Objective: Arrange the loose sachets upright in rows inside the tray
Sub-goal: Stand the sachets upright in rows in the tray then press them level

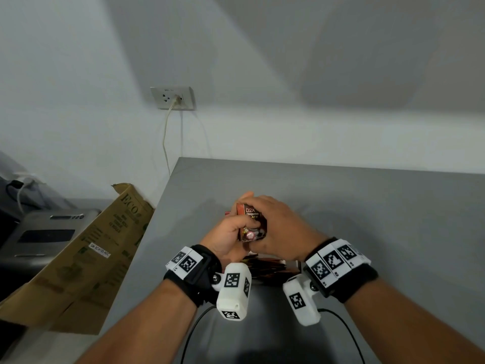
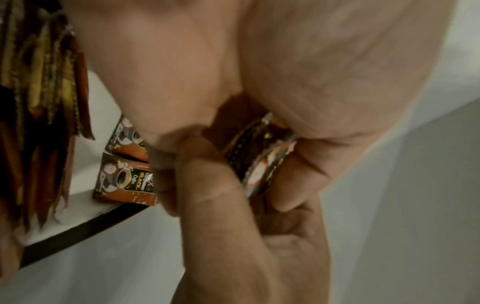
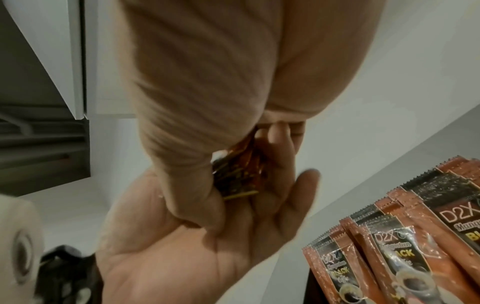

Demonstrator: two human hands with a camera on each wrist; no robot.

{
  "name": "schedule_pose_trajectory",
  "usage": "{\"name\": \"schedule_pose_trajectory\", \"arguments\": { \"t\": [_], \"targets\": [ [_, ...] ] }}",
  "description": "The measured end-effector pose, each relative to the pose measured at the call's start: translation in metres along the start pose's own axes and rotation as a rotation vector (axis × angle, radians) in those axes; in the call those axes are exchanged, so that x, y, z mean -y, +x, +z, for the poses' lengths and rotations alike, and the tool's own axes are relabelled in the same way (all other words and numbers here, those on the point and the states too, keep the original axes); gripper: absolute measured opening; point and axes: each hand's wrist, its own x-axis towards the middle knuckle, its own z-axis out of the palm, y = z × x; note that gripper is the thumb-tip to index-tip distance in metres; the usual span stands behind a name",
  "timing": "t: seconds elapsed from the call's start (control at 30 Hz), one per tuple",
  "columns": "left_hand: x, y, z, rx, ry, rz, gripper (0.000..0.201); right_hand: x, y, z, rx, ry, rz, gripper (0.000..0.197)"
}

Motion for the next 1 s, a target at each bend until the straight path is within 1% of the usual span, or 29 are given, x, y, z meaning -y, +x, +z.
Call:
{"name": "schedule_pose_trajectory", "arguments": {
  "t": [0.07,0.17,0.23,0.27,0.3,0.37,0.43,0.5,0.57,0.63,0.7,0.83,0.9,1.0],
  "targets": [
    [0.001,0.001,-0.001,-0.013,0.029,0.031,0.087,0.000,0.001,0.000,-0.001,0.016,0.007,0.079],
    [0.000,0.003,-0.001,-0.026,0.067,0.047,0.080,-0.002,0.003,0.001,-0.004,0.010,-0.001,0.078],
    [-0.002,0.003,0.001,-0.030,0.095,0.056,0.066,-0.002,0.003,0.000,0.016,0.004,0.002,0.082],
    [-0.004,0.003,0.001,-0.050,0.140,0.073,0.057,-0.002,0.002,-0.002,0.020,0.030,0.010,0.084],
    [-0.006,0.005,0.000,-0.076,0.201,0.099,0.052,-0.002,0.002,-0.006,0.005,0.081,0.036,0.084],
    [-0.012,0.006,-0.004,-0.099,0.333,0.166,0.059,-0.003,0.004,-0.015,-0.098,0.209,0.122,0.072],
    [-0.018,0.007,-0.009,-0.106,0.481,0.228,0.068,-0.008,0.009,-0.024,-0.200,0.258,0.178,0.051],
    [-0.021,0.007,-0.013,-0.090,0.594,0.255,0.073,-0.011,0.016,-0.025,-0.188,0.273,0.194,0.038],
    [-0.021,0.008,-0.015,-0.082,0.633,0.269,0.075,-0.012,0.022,-0.020,-0.155,0.266,0.179,0.027],
    [-0.021,0.008,-0.017,-0.104,0.643,0.273,0.076,-0.010,0.028,-0.016,-0.139,0.261,0.175,0.018],
    [-0.023,0.008,-0.022,-0.186,0.633,0.287,0.071,-0.013,0.033,-0.016,-0.131,0.237,0.187,0.014],
    [-0.033,0.008,-0.051,-0.432,0.573,0.344,0.044,-0.032,0.043,-0.010,-0.131,0.137,0.291,0.014],
    [-0.037,0.007,-0.065,-0.492,0.567,0.348,0.039,-0.040,0.050,0.002,-0.082,0.046,0.325,0.016],
    [-0.038,0.007,-0.077,-0.523,0.614,0.339,0.040,-0.039,0.058,0.026,0.017,-0.034,0.323,0.019]
  ]
}}
